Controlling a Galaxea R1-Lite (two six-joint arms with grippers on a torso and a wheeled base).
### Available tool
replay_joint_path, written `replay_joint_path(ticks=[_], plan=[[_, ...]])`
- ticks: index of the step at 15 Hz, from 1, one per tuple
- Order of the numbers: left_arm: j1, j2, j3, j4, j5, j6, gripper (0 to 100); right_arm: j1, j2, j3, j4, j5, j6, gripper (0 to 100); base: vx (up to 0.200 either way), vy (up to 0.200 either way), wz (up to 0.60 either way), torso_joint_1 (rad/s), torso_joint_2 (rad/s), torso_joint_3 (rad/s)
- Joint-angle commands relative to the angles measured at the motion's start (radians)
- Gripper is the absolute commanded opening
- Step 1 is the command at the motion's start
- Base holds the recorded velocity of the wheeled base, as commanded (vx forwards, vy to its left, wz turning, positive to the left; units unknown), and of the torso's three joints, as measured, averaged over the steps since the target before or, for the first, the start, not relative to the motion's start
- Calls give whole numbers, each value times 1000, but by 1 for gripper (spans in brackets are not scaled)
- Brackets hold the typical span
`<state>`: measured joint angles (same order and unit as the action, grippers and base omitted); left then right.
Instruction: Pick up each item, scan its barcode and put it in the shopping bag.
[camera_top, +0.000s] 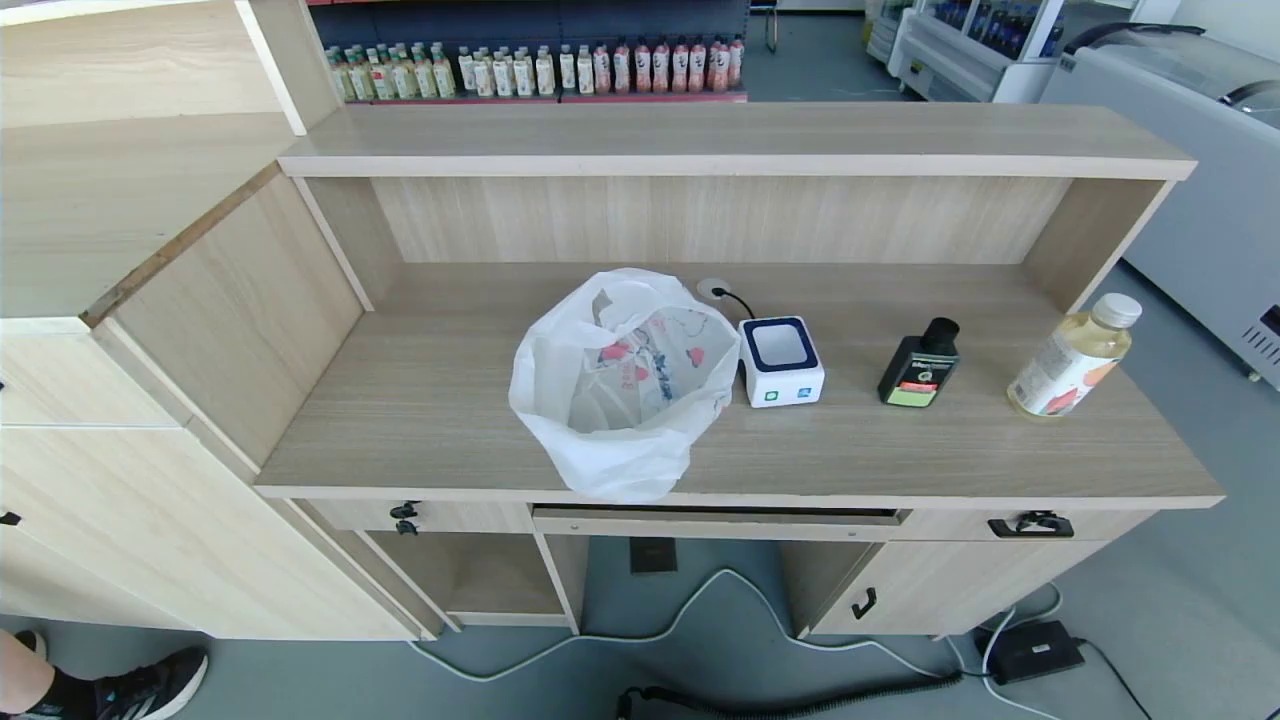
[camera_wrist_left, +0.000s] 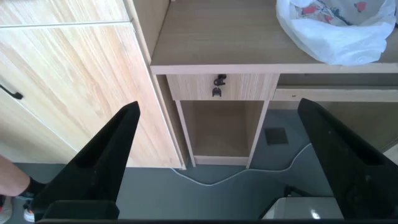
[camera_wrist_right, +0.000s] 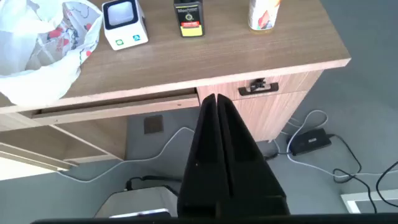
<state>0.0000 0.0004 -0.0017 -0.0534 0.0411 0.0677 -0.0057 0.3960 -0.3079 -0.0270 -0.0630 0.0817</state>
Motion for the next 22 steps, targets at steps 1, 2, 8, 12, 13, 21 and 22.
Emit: replay_joint_path(ticks=[1, 2, 8, 12, 13, 21, 22], plan=[[0, 0, 0, 0, 0, 0, 100, -7, 498, -266, -110, 6, -3, 0, 0, 0, 0, 0, 0, 0], [0, 0, 0, 0, 0, 0, 100, -8, 554, -266, -172, 11, -16, 100, 0, 0, 0, 0, 0, 0], [0, 0, 0, 0, 0, 0, 100, -129, 1001, -364, -438, 28, -158, 100, 0, 0, 0, 0, 0, 0], [0, 0, 0, 0, 0, 0, 100, -189, 1255, -435, -573, 94, -258, 100, 0, 0, 0, 0, 0, 0], [0, 0, 0, 0, 0, 0, 100, -203, 1299, -450, -610, 94, -270, 100, 0, 0, 0, 0, 0, 0], [0, 0, 0, 0, 0, 0, 100, -203, 1486, -608, -671, 132, -287, 100, 0, 0, 0, 0, 0, 0], [0, 0, 0, 0, 0, 0, 100, -201, 1502, -620, -671, 132, -287, 100, 0, 0, 0, 0, 0, 0]])
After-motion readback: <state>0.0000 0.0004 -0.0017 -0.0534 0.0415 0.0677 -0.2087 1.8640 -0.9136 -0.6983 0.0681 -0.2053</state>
